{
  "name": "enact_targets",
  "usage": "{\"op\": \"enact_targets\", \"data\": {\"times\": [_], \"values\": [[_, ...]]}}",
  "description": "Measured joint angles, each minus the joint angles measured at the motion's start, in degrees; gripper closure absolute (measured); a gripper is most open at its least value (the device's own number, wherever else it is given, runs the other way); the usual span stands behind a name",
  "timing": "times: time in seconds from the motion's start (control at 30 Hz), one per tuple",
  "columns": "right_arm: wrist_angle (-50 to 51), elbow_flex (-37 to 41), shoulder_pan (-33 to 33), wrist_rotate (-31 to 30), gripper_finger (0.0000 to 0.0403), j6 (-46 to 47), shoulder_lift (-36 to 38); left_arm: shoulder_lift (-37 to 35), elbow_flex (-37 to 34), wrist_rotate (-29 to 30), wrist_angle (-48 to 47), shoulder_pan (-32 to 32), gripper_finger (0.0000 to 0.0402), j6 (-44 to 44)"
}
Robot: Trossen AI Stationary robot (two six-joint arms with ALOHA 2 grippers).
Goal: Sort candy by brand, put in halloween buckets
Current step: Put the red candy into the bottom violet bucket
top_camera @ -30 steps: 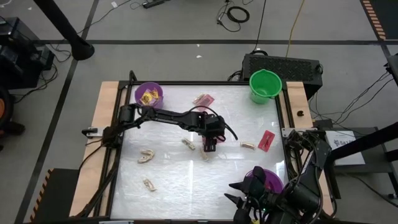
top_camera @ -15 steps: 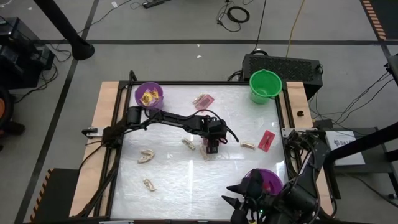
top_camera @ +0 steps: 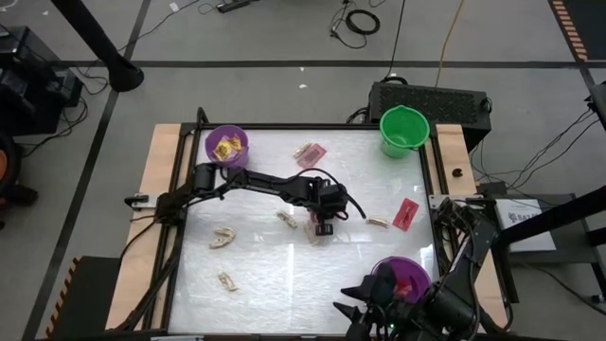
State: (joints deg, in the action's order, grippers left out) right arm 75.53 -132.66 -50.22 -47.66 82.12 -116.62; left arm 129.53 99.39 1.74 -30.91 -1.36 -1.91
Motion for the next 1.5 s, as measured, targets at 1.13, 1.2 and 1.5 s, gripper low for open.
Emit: {"op": "enact_targets", "data": {"times": [1.13, 1.2, 1.5], "values": [[-0.5, 0.0, 0.3, 0.0, 0.0248, -3.3, -0.1, -7.9, 0.2, -19.1, 47.2, 18.5, 0.0388, 10.9], [-0.6, 0.0, 0.2, 0.1, 0.0248, -3.3, -0.1, -5.9, 0.2, -17.3, 51.9, 18.8, 0.0388, 14.2], [6.2, 0.1, -0.1, 5.2, 0.0247, 1.3, 0.1, 6.4, 12.3, -19.9, 56.0, 17.8, 0.0388, 29.3]]}}
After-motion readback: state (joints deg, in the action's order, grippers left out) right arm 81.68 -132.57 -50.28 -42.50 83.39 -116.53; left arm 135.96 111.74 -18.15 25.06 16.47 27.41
